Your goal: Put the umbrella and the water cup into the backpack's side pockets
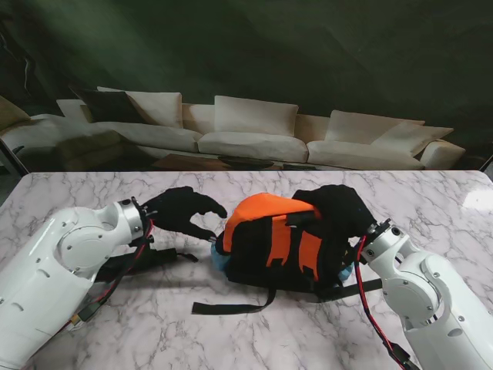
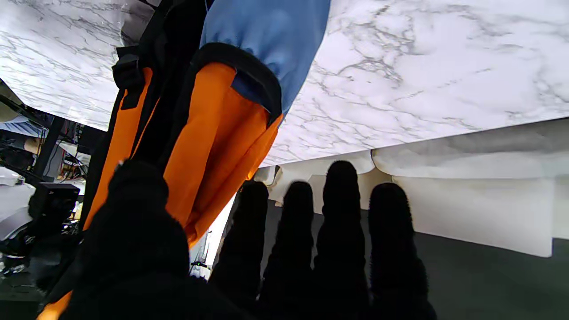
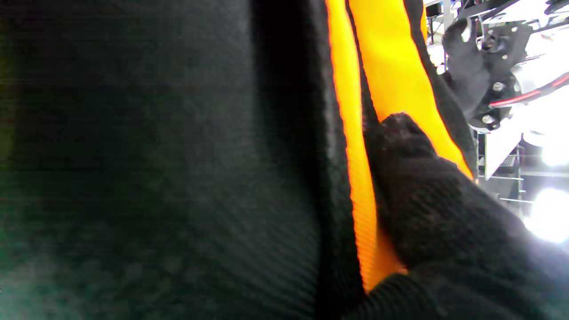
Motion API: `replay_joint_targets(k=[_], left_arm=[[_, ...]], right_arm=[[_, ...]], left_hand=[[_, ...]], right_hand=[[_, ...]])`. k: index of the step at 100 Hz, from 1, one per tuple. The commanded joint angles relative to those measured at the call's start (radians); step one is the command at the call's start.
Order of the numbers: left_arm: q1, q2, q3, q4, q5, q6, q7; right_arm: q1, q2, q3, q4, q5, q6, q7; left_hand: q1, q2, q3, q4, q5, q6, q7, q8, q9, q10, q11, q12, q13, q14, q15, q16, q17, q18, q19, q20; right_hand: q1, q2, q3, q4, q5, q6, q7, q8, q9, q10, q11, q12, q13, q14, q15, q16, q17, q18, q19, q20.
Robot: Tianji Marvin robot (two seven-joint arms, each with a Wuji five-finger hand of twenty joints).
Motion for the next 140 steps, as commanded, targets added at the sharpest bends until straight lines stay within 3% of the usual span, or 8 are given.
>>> replay_joint_targets(k=[1, 19, 58, 71, 98, 120, 130, 140], left_arm=[[0.014, 0.021, -0.013, -0.004, 0.001, -0.014, -0.008], [0.032, 0.018, -0.02, 0.033, -0.031, -0.043, 0.021], [-0.023, 0.014, 0.101, 0.12, -0.096, -0.043, 0.027], [-0.046, 0.013, 0.139, 0.138, -0.116, -0.035, 0.021], [-0.057, 0.018, 0.17, 0.124, -0.156, -0.024, -0.013], [-0.078, 0.026, 0.204, 0.121, -0.139, -0.028, -0.041], [-0.079, 0.028, 0.21, 0.12, -0.144, -0.033, -0.047], [-0.077, 0.033, 0.203, 0.115, -0.132, -0.041, -0.058]], right_arm=[[0.002, 0.0, -0.007, 0.014, -0.006, 0.009, 0.003], [0.013, 0.001, -0.019, 0.021, -0.005, 0.014, 0.005], [0.029, -0.002, -0.036, 0.033, -0.007, 0.031, -0.012], [0.034, -0.001, -0.04, 0.036, -0.012, 0.031, -0.011], [0.041, -0.002, -0.047, 0.044, -0.018, 0.038, -0.018], [0.046, -0.002, -0.051, 0.046, -0.016, 0.037, -0.016], [0.047, -0.001, -0.05, 0.045, -0.016, 0.036, -0.012], [0.047, 0.0, -0.049, 0.044, -0.015, 0.036, -0.006]], left_hand=[[0.016, -0.045, -0.012, -0.007, 0.087, -0.051, 0.088, 0.06, 0.073, -0.046, 0.069, 0.069, 0.055, -0.03, 0.083, 0.104, 0.034, -0.025, 0.102, 0.061], [0.009, -0.074, -0.009, -0.011, 0.192, -0.078, 0.171, 0.032, 0.151, -0.1, 0.088, 0.06, 0.074, -0.034, 0.125, 0.182, 0.038, -0.033, 0.151, 0.082], [0.035, -0.024, -0.004, -0.013, 0.231, -0.063, 0.088, -0.089, 0.155, -0.096, 0.035, -0.032, 0.088, -0.024, 0.086, 0.143, 0.023, -0.013, 0.13, 0.081], [0.088, 0.023, -0.011, -0.014, 0.23, -0.098, 0.024, -0.157, 0.15, -0.149, -0.007, -0.101, 0.111, -0.027, 0.042, 0.076, 0.023, -0.012, 0.126, 0.08], [0.133, 0.09, -0.018, -0.014, -0.057, -0.188, -0.206, -0.353, -0.062, -0.227, -0.105, -0.261, 0.071, -0.037, -0.044, -0.034, 0.001, -0.032, 0.09, 0.056], [0.098, 0.09, -0.021, -0.015, -0.236, -0.215, -0.311, -0.436, -0.092, -0.097, -0.088, -0.241, 0.05, -0.022, -0.028, -0.024, -0.008, -0.026, 0.082, 0.06], [0.092, 0.099, -0.022, -0.016, -0.206, -0.237, -0.298, -0.435, -0.096, -0.074, -0.093, -0.231, 0.039, -0.016, -0.029, -0.022, -0.015, -0.018, 0.078, 0.061], [0.064, 0.11, -0.023, -0.017, -0.01, -0.219, -0.138, -0.333, -0.089, -0.043, -0.113, -0.216, 0.024, -0.006, -0.05, -0.033, -0.031, -0.005, 0.06, 0.062]], right_hand=[[0.098, 0.076, 0.069, 0.018, 0.022, -0.131, 0.029, 0.014, 0.011, -0.053, -0.001, 0.006, 0.048, -0.043, -0.006, -0.012, -0.01, 0.012, 0.006, -0.003], [0.097, 0.077, 0.069, 0.02, 0.022, -0.13, 0.028, 0.013, 0.01, -0.053, -0.006, 0.005, 0.048, -0.042, -0.017, -0.014, -0.014, 0.014, 0.002, -0.002], [0.102, 0.086, 0.065, 0.023, -0.002, -0.101, 0.018, 0.005, -0.002, -0.055, -0.009, 0.005, 0.049, -0.044, -0.052, -0.021, -0.027, 0.011, -0.011, -0.002], [0.102, 0.088, 0.064, 0.023, -0.005, -0.102, 0.016, 0.002, -0.003, -0.056, -0.009, 0.004, 0.048, -0.046, -0.057, -0.02, -0.029, 0.011, -0.013, -0.002], [0.107, 0.09, 0.064, 0.025, -0.016, -0.1, 0.013, -0.002, -0.009, -0.057, -0.01, 0.003, 0.048, -0.046, -0.071, -0.021, -0.033, 0.01, -0.018, -0.002], [0.109, 0.089, 0.065, 0.026, -0.016, -0.101, 0.013, -0.004, -0.01, -0.058, -0.01, 0.002, 0.049, -0.045, -0.076, -0.019, -0.033, 0.01, -0.019, -0.001], [0.109, 0.09, 0.065, 0.026, -0.016, -0.103, 0.014, -0.004, -0.01, -0.059, -0.01, 0.002, 0.049, -0.045, -0.078, -0.018, -0.035, 0.011, -0.021, -0.001], [0.11, 0.089, 0.065, 0.027, -0.016, -0.101, 0.014, -0.004, -0.011, -0.058, -0.011, 0.002, 0.049, -0.044, -0.08, -0.017, -0.035, 0.012, -0.022, 0.0]])
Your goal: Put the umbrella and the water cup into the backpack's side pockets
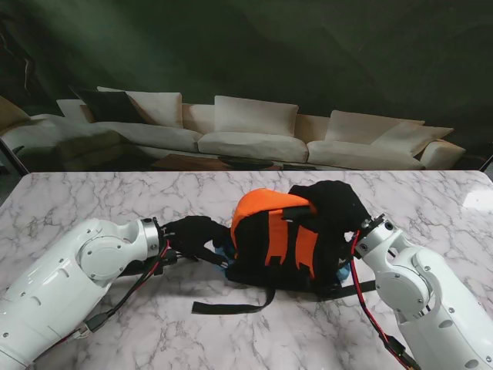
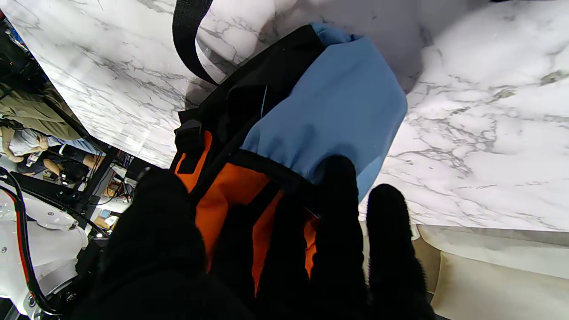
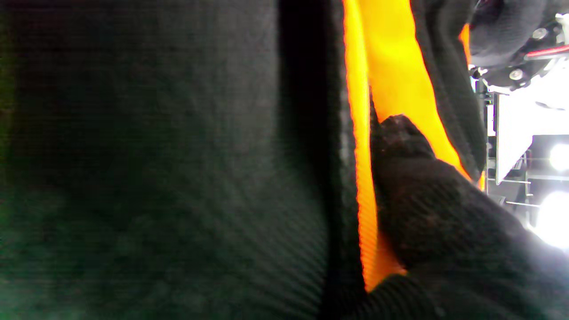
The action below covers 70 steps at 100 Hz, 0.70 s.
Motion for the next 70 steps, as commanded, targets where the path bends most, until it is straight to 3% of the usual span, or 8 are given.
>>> replay_joint_targets(k=[1, 10, 20, 35, 63, 70], left_arm=[[0.001, 0.001, -0.004, -0.013, 0.009, -0.011, -0.023], [0.015, -0.004, -0.026, -0.01, 0.032, -0.02, 0.005], [0.041, -0.008, -0.063, -0.023, 0.034, -0.016, 0.021], [0.073, -0.008, -0.114, -0.056, 0.057, -0.021, 0.028], [0.136, -0.009, -0.216, -0.095, 0.116, -0.033, 0.049], [0.161, -0.009, -0.256, -0.108, 0.139, -0.038, 0.054]], right_arm=[[-0.004, 0.0, -0.004, 0.004, -0.003, 0.003, 0.011], [-0.005, 0.0, -0.004, 0.005, -0.004, 0.003, 0.01], [-0.005, 0.0, -0.005, 0.007, -0.005, 0.005, 0.009], [-0.002, 0.001, -0.008, 0.008, -0.002, 0.008, 0.017], [-0.001, 0.001, -0.008, 0.01, -0.003, 0.007, 0.019], [-0.001, 0.001, -0.007, 0.01, -0.003, 0.007, 0.02]], left_hand=[[-0.019, 0.045, -0.028, -0.017, 0.105, -0.113, 0.078, 0.061, -0.028, 0.019, -0.013, 0.021, -0.016, 0.011, -0.02, -0.005, -0.017, 0.01, -0.012, 0.003], [-0.024, 0.043, -0.028, -0.017, 0.167, -0.1, 0.13, 0.109, -0.003, 0.025, -0.011, 0.028, -0.011, 0.015, -0.011, 0.0, -0.012, 0.013, -0.004, 0.011], [-0.029, 0.039, -0.029, -0.017, 0.159, -0.099, 0.13, 0.121, -0.013, 0.029, -0.017, 0.028, -0.017, 0.019, -0.011, 0.002, -0.017, 0.016, -0.005, 0.012], [-0.041, 0.035, -0.031, -0.017, 0.079, -0.102, 0.089, 0.119, -0.022, 0.032, -0.024, 0.028, -0.022, 0.021, -0.013, 0.0, -0.019, 0.016, -0.008, 0.013], [-0.051, 0.025, -0.03, -0.015, 0.124, -0.06, 0.104, 0.142, 0.012, 0.038, -0.012, 0.04, -0.023, 0.024, -0.016, -0.004, -0.02, 0.016, -0.012, 0.012], [-0.067, 0.028, -0.027, -0.014, 0.133, -0.041, 0.109, 0.169, 0.017, 0.04, -0.016, 0.046, -0.046, 0.025, -0.082, -0.066, -0.044, 0.033, -0.114, -0.045]], right_hand=[[0.109, 0.079, 0.065, 0.027, -0.004, -0.101, 0.014, -0.004, -0.01, -0.056, -0.011, 0.001, 0.035, -0.04, -0.008, -0.008, -0.009, 0.012, 0.0, 0.0], [0.109, 0.078, 0.065, 0.027, -0.004, -0.104, 0.014, -0.005, -0.01, -0.056, -0.011, 0.001, 0.035, -0.04, -0.011, -0.007, -0.009, 0.012, 0.0, 0.0], [0.109, 0.078, 0.065, 0.027, -0.003, -0.103, 0.014, -0.006, -0.01, -0.057, -0.012, 0.0, 0.035, -0.039, -0.013, -0.006, -0.01, 0.012, -0.001, 0.0], [0.107, 0.077, 0.066, 0.029, -0.005, -0.103, 0.011, -0.009, -0.011, -0.055, -0.015, -0.002, 0.034, -0.038, -0.019, -0.007, -0.014, 0.012, -0.004, 0.0], [0.107, 0.077, 0.068, 0.029, -0.001, -0.105, 0.011, -0.01, -0.008, -0.055, -0.018, -0.003, 0.035, -0.038, -0.024, -0.004, -0.014, 0.013, -0.006, 0.001], [0.108, 0.077, 0.068, 0.029, 0.0, -0.104, 0.011, -0.01, -0.009, -0.056, -0.018, -0.003, 0.035, -0.039, -0.025, -0.003, -0.014, 0.013, -0.006, 0.001]])
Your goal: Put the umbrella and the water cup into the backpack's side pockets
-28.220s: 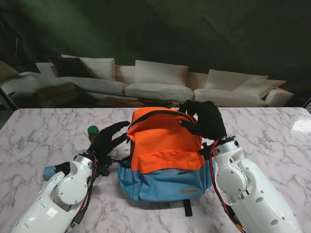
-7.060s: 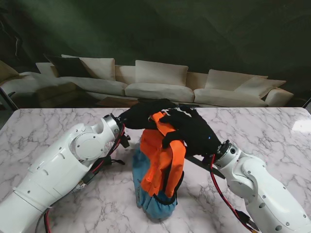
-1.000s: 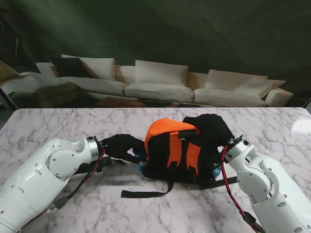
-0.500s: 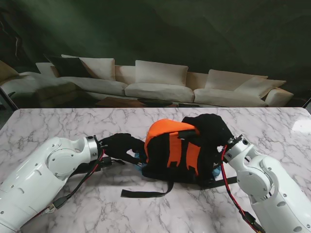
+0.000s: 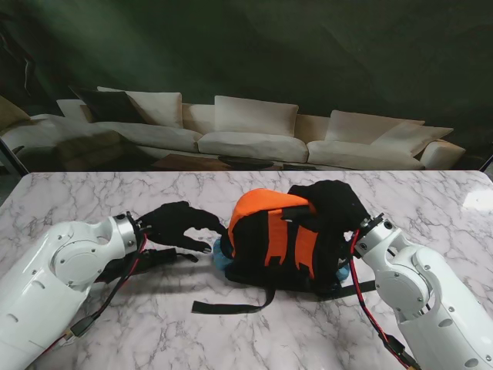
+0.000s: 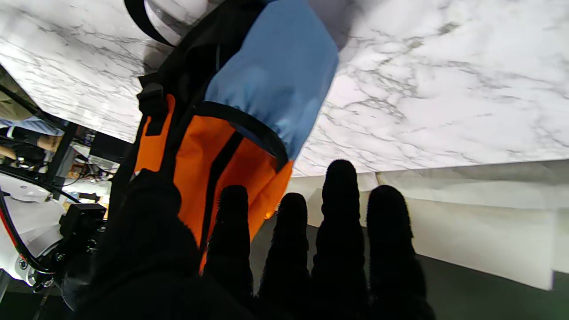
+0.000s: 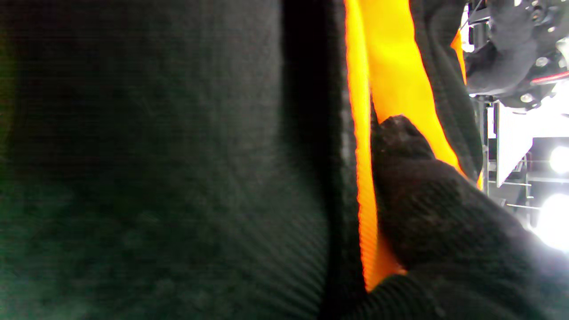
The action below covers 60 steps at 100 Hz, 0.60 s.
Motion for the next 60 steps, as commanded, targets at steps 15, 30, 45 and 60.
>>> replay_joint_targets(k=[15, 30, 45, 60], left_arm=[[0.088, 0.01, -0.125, -0.041, 0.047, -0.007, -0.013], [0.159, 0.01, -0.221, -0.054, 0.069, 0.0, -0.01], [0.223, 0.004, -0.299, -0.053, 0.095, 0.015, 0.023], [0.267, 0.003, -0.357, -0.043, 0.126, 0.023, 0.037]], right_arm=[[-0.006, 0.0, -0.003, 0.01, -0.006, 0.006, 0.006], [-0.007, 0.001, -0.001, 0.011, -0.008, 0.01, 0.005], [-0.012, 0.0, 0.002, 0.01, -0.012, 0.014, -0.002], [-0.015, 0.0, 0.007, 0.009, -0.015, 0.014, -0.002]], left_hand=[[-0.071, 0.038, -0.032, -0.016, 0.01, 0.032, -0.024, 0.026, -0.03, 0.01, -0.06, -0.036, -0.127, 0.024, -0.23, -0.278, -0.145, 0.077, -0.463, -0.298], [-0.106, 0.046, -0.034, -0.018, -0.065, 0.05, -0.069, 0.008, -0.141, 0.018, -0.102, -0.072, -0.235, 0.031, -0.283, -0.36, -0.147, 0.077, -0.557, -0.386], [-0.133, 0.044, -0.039, -0.02, -0.11, 0.069, -0.09, 0.0, -0.203, 0.029, -0.12, -0.084, -0.286, 0.034, -0.294, -0.379, -0.157, 0.035, -0.575, -0.398], [-0.202, -0.011, -0.042, -0.02, -0.263, 0.137, -0.186, -0.058, -0.271, 0.055, -0.141, -0.106, -0.308, 0.06, -0.294, -0.411, -0.134, -0.018, -0.578, -0.408]], right_hand=[[0.108, 0.075, 0.069, 0.029, 0.001, -0.105, 0.011, -0.011, -0.008, -0.053, -0.017, -0.002, 0.033, -0.034, -0.006, -0.002, -0.009, 0.013, 0.002, 0.002], [0.106, 0.075, 0.067, 0.029, 0.0, -0.111, 0.009, -0.013, -0.01, -0.053, -0.018, -0.003, 0.032, -0.034, -0.011, -0.003, -0.013, 0.013, -0.001, 0.002], [0.106, 0.075, 0.067, 0.03, 0.001, -0.108, 0.007, -0.015, -0.008, -0.053, -0.022, -0.004, 0.033, -0.034, -0.016, -0.003, -0.013, 0.014, -0.004, 0.001], [0.107, 0.074, 0.068, 0.031, 0.003, -0.108, 0.008, -0.015, -0.007, -0.052, -0.023, -0.004, 0.033, -0.033, -0.018, -0.002, -0.013, 0.015, -0.004, 0.002]])
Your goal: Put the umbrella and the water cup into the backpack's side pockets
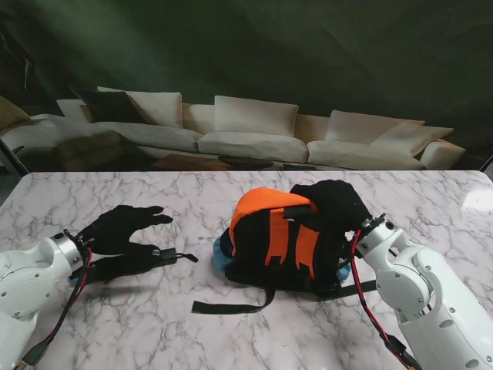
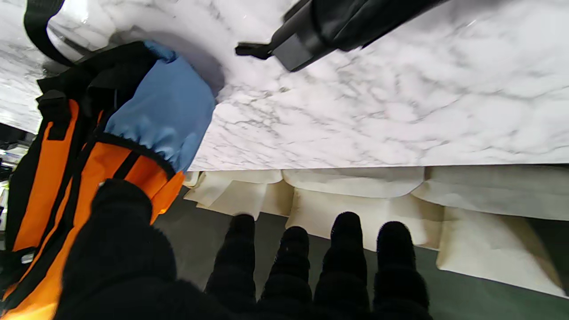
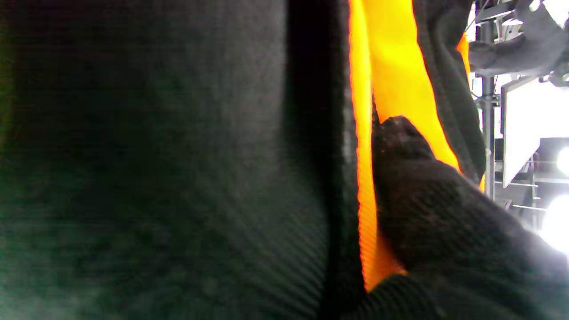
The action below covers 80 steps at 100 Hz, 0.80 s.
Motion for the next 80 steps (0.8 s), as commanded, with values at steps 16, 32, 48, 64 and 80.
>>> replay_joint_targets(k=[16, 32, 48, 64, 80], left_arm=[[0.046, 0.009, -0.061, 0.046, 0.052, -0.003, -0.013], [0.068, 0.009, -0.097, 0.076, 0.126, 0.004, 0.019], [0.076, 0.01, -0.098, 0.113, 0.176, 0.025, 0.045], [0.067, 0.014, -0.068, 0.167, 0.239, 0.043, 0.075], [0.051, 0.015, -0.051, 0.215, 0.26, 0.068, 0.103]], right_arm=[[-0.011, 0.002, 0.001, 0.01, -0.009, 0.006, 0.01], [-0.007, 0.002, -0.004, 0.023, -0.01, 0.006, 0.006], [-0.004, 0.001, -0.008, 0.027, -0.009, 0.007, 0.004], [-0.003, 0.001, -0.012, 0.031, -0.01, 0.012, 0.002], [0.0, 0.001, -0.016, 0.034, -0.01, 0.017, 0.003]], left_hand=[[-0.109, -0.134, -0.02, -0.022, -0.155, 0.101, -0.067, -0.061, -0.138, 0.061, -0.054, -0.056, -0.054, 0.037, -0.016, -0.046, 0.005, -0.055, -0.017, -0.058], [-0.094, -0.171, -0.017, -0.026, -0.145, 0.123, -0.055, -0.058, -0.143, 0.072, -0.051, -0.065, -0.068, 0.019, -0.008, -0.054, -0.006, -0.082, -0.022, -0.072], [-0.057, -0.223, -0.013, -0.031, -0.084, 0.288, -0.01, -0.036, -0.076, 0.107, -0.024, -0.048, -0.043, 0.011, 0.013, -0.049, 0.004, -0.096, 0.002, -0.071], [-0.037, -0.253, -0.011, -0.038, -0.07, 0.31, 0.019, -0.001, -0.047, 0.122, -0.004, -0.015, -0.021, -0.002, 0.034, -0.038, 0.018, -0.112, 0.041, -0.062], [-0.026, -0.25, -0.008, -0.036, -0.065, 0.305, 0.019, 0.017, -0.043, 0.115, 0.008, 0.014, -0.019, -0.008, 0.047, -0.023, 0.008, -0.116, 0.074, -0.05]], right_hand=[[0.106, 0.073, 0.068, 0.031, 0.005, -0.108, 0.018, -0.012, -0.007, -0.049, -0.012, -0.003, 0.032, -0.031, -0.003, -0.002, -0.008, 0.016, 0.0, 0.002], [0.106, 0.073, 0.068, 0.031, 0.005, -0.108, 0.018, -0.012, -0.007, -0.049, -0.014, -0.004, 0.033, -0.03, -0.006, -0.002, -0.008, 0.016, -0.001, 0.002], [0.106, 0.072, 0.069, 0.031, 0.006, -0.109, 0.018, -0.013, -0.007, -0.05, -0.015, -0.004, 0.033, -0.031, -0.009, -0.002, -0.009, 0.016, -0.002, 0.003], [0.106, 0.072, 0.069, 0.031, 0.011, -0.108, 0.018, -0.015, -0.006, -0.048, -0.016, -0.005, 0.032, -0.03, -0.011, -0.002, -0.009, 0.016, -0.002, 0.003], [0.106, 0.072, 0.069, 0.032, 0.011, -0.107, 0.016, -0.017, -0.005, -0.049, -0.018, -0.005, 0.033, -0.03, -0.014, -0.002, -0.01, 0.016, -0.003, 0.003]])
